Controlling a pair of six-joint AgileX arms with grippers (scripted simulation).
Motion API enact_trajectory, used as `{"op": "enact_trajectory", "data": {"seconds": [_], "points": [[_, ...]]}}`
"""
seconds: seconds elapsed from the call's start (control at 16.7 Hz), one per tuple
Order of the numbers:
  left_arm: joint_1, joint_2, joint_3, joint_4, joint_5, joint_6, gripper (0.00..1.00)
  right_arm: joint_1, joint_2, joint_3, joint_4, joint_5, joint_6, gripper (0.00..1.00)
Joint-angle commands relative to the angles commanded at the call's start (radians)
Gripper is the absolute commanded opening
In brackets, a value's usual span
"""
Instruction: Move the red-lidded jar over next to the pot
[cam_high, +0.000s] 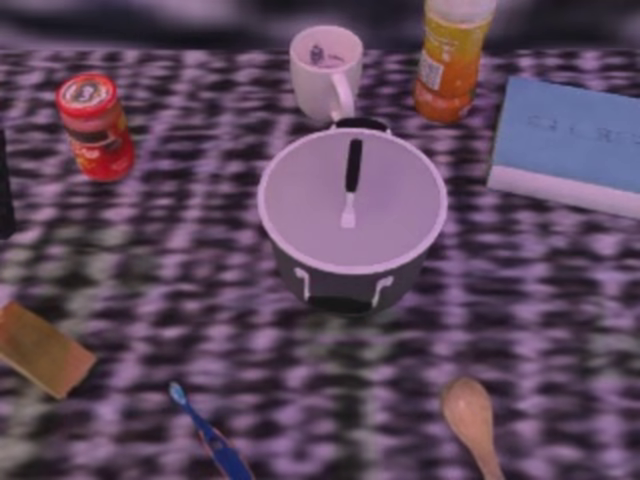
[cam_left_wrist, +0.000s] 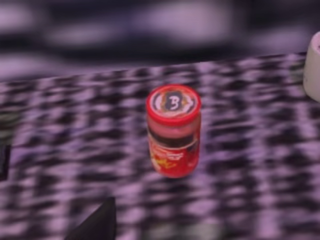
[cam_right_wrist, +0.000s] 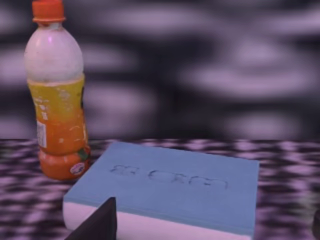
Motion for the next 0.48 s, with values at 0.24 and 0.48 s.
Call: {"op": "enact_trajectory", "data": {"seconds": [0.24, 0.48], "points": [[-0.012, 0.358, 0.413, -0.196, 0.017, 0.038, 1.00, 0.000, 0.000, 0.000, 0.000, 0.000, 0.000, 1.00], [-0.016, 0.735, 0.854, -0.399, 0.024, 0.074, 1.00, 0.000, 0.000, 0.000, 0.000, 0.000, 0.000, 1.00]]}}
